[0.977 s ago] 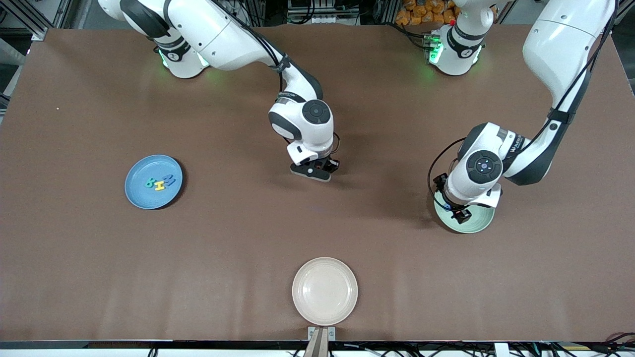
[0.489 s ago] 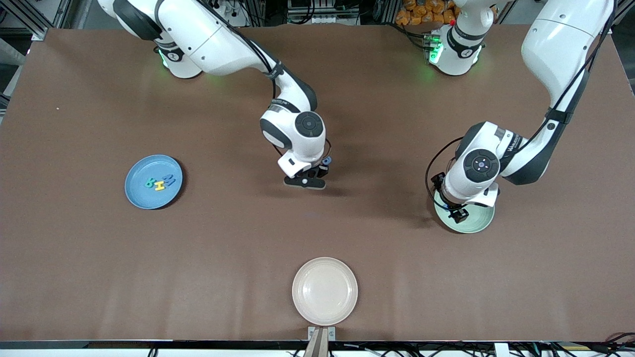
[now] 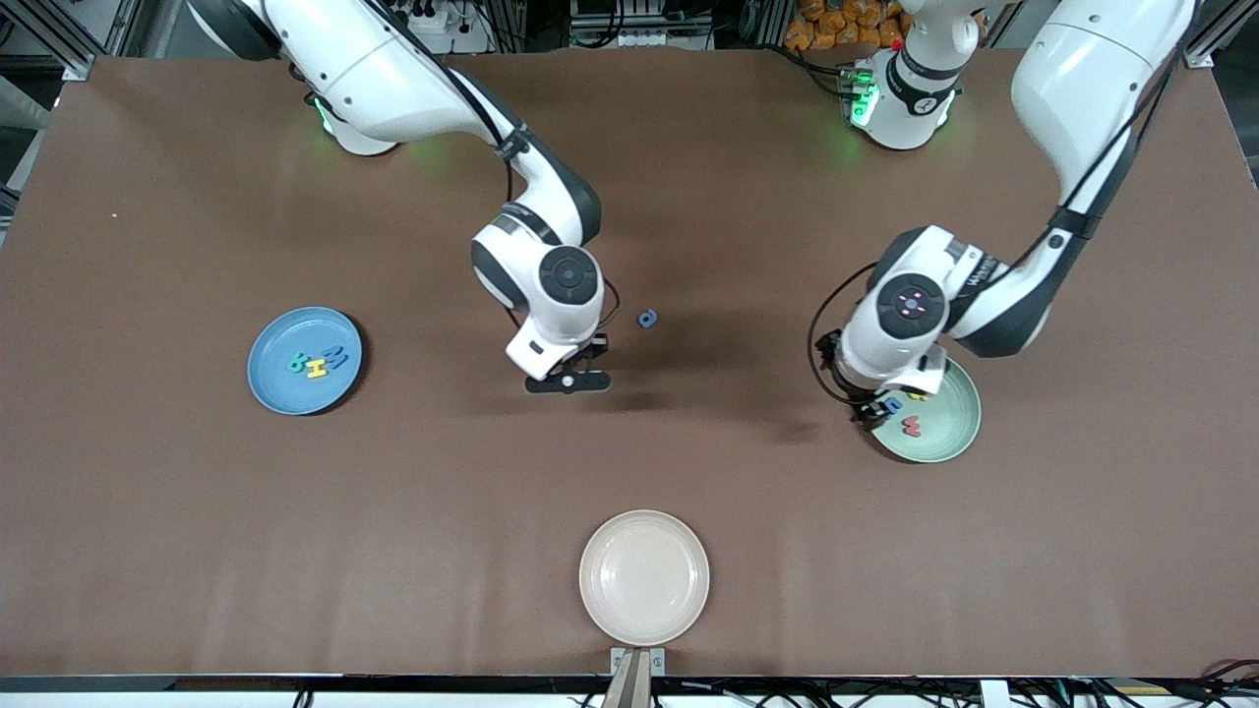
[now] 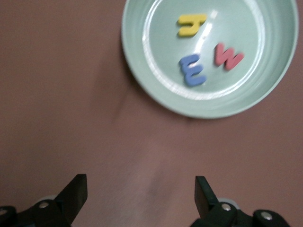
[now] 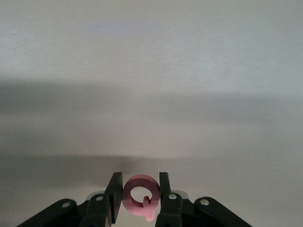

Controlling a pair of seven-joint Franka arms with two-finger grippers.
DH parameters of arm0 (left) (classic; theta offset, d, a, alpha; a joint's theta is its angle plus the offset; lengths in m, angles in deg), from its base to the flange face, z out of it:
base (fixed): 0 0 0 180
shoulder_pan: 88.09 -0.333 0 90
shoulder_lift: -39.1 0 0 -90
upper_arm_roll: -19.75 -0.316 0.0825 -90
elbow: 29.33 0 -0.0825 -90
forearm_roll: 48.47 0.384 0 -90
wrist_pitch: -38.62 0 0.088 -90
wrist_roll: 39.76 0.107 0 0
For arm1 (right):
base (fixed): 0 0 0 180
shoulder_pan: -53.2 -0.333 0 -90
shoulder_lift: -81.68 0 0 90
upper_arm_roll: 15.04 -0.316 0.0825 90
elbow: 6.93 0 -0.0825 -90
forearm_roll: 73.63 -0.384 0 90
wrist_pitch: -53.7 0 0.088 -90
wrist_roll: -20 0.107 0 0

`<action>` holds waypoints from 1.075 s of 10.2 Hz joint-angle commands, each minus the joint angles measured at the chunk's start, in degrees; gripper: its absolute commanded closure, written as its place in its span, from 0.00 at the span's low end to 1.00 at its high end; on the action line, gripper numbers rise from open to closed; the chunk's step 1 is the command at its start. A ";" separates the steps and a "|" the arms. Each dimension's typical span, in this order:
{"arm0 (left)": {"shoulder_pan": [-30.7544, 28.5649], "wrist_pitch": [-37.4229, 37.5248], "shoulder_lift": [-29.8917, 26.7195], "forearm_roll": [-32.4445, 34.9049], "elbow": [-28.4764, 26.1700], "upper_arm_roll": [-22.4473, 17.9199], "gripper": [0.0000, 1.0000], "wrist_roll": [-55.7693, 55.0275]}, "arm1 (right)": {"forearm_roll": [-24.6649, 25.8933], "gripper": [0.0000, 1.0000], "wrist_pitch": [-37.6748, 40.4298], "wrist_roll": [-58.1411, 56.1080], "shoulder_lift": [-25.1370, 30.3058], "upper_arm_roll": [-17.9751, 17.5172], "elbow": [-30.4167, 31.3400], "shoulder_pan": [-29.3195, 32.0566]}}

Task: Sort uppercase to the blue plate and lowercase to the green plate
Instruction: 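Release the Q on the blue plate while the left gripper reaches the a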

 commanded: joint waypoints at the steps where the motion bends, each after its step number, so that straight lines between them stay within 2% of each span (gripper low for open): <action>1: 5.07 -0.07 1.88 0.66 2.14 0.23 0.00 -8.29 | -2.06 0.82 -0.58 -9.26 7.82 4.38 9.33 0.11; 3: 10.69 -0.60 4.34 -1.10 4.78 0.14 0.00 -12.60 | -3.98 0.82 -0.58 -19.18 12.74 9.74 14.86 0.11; 6: 15.54 -2.62 6.45 -1.54 5.57 0.05 0.00 -21.03 | -6.63 0.82 -0.40 -37.72 18.82 20.54 22.69 0.02; 8: 19.93 -2.79 9.61 -1.20 8.03 -0.30 0.00 -25.78 | -6.63 0.82 -0.40 -48.36 20.67 26.96 26.21 0.02; 11: 26.52 -5.08 10.85 -1.37 8.13 -4.07 0.00 -31.07 | -6.72 0.82 -0.49 -60.88 20.50 34.18 29.99 0.20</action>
